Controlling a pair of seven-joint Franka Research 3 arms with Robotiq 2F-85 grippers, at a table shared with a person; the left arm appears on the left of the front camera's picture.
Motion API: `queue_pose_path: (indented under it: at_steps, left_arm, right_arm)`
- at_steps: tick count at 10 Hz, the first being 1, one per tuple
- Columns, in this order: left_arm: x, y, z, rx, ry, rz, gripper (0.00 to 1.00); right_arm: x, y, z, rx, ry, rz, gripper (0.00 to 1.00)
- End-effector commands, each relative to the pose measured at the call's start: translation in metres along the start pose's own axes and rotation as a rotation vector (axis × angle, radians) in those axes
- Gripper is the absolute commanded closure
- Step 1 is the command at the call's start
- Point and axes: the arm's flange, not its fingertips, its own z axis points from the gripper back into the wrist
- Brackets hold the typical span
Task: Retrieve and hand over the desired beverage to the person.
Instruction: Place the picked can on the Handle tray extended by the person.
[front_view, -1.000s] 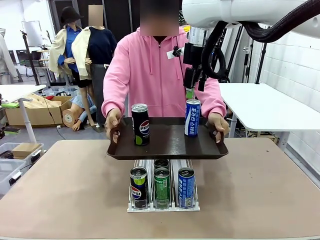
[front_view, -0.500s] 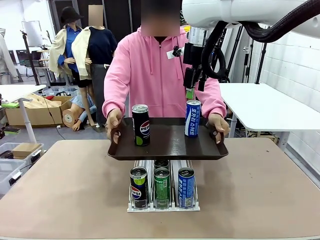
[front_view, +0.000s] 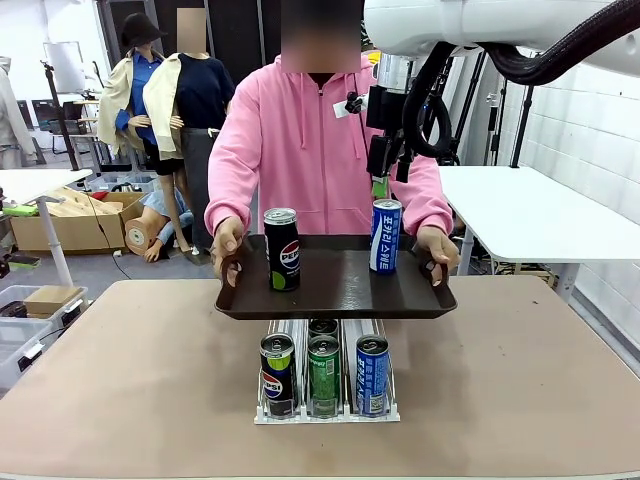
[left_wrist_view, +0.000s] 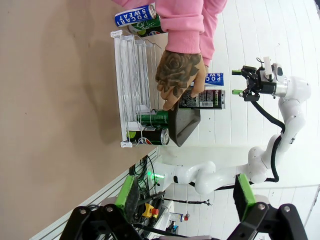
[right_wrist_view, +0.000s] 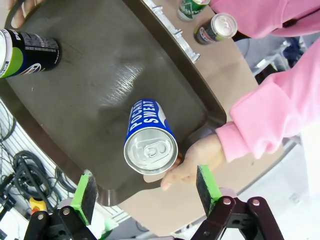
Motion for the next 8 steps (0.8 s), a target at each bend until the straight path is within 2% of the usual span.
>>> queue_pose_path:
  at_steps: [1,4,6,8]
  left_arm:
    - [-0.001,-0.002,0.002,0.0,-0.004,-0.004,0.0]
    - [-0.001,-0.002,0.002,0.0,-0.004,-0.004,0.0]
    - [-0.001,-0.002,0.002,0.0,-0.004,-0.004,0.0]
    - [-0.001,-0.002,0.002,0.0,-0.004,-0.004,0.0]
  right_arm:
    - [0.0,0.0,0.0,0.0,0.0,0.0,0.0]
    - [-0.017,0.019,0.011,0.047,-0.062,0.01,0.0]
    - [-0.056,0.022,0.011,0.097,-0.114,-0.015,0.0]
    - [-0.103,0.009,0.003,0.152,-0.189,-0.054,0.0]
